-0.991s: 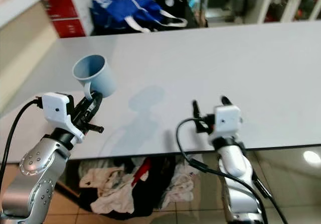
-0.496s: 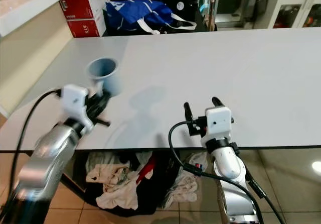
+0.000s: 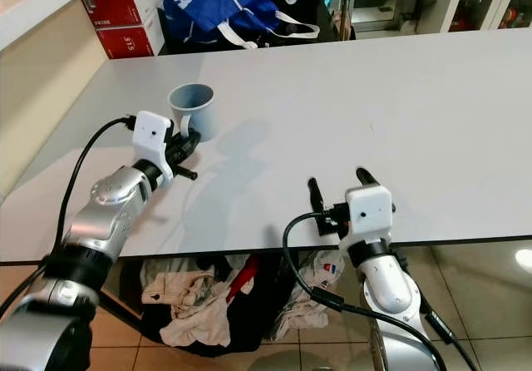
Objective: Setting the table
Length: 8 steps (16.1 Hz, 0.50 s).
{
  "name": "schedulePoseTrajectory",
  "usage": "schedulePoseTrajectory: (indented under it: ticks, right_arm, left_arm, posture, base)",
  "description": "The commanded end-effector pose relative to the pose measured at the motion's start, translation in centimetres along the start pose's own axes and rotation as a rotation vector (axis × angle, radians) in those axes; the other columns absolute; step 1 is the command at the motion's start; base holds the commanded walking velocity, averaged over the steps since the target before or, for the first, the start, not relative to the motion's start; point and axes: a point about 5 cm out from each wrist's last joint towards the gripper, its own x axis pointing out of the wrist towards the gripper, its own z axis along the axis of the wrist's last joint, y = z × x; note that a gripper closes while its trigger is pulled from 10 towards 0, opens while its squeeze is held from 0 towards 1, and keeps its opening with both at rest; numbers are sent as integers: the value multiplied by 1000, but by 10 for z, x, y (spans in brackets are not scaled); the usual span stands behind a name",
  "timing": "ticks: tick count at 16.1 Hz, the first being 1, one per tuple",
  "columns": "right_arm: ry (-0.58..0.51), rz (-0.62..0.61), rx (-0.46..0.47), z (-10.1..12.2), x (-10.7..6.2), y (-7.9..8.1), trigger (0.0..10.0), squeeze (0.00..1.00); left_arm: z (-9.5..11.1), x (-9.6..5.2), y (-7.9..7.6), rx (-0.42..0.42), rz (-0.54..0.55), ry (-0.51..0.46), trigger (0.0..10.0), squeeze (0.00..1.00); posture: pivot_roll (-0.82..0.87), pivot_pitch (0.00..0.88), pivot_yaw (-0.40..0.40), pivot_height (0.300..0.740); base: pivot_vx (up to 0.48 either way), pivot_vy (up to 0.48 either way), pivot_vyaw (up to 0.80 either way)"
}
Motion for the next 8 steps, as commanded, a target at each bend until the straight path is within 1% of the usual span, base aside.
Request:
schedulePoseTrajectory:
  ticks: [1, 2, 3, 8]
  right_arm:
    - [-8, 23, 7, 6, -1, 2, 10000, 0]
    - [-6, 33, 3, 8, -3, 1, 10000, 0]
    - [8, 41, -10, 9, -9, -2, 10000, 0]
    - [32, 48, -6, 11, -14, -1, 10000, 0]
  left_arm:
    - [0, 0, 9, 9, 15, 2, 0, 0]
    - [-2, 2, 9, 10, 13, 10, 0, 0]
    - [-7, 6, 8, 15, 6, 35, 0, 0]
    - [-23, 8, 4, -21, 6, 89, 0, 0]
  posture:
    - [-220, 0, 138, 740]
    - [-233, 0, 136, 740]
    - [-244, 0, 133, 740]
    - [-252, 12, 125, 740]
  base:
    - [0, 0, 0]
    - [0, 0, 0]
    - [0, 0, 0]
    - [0, 0, 0]
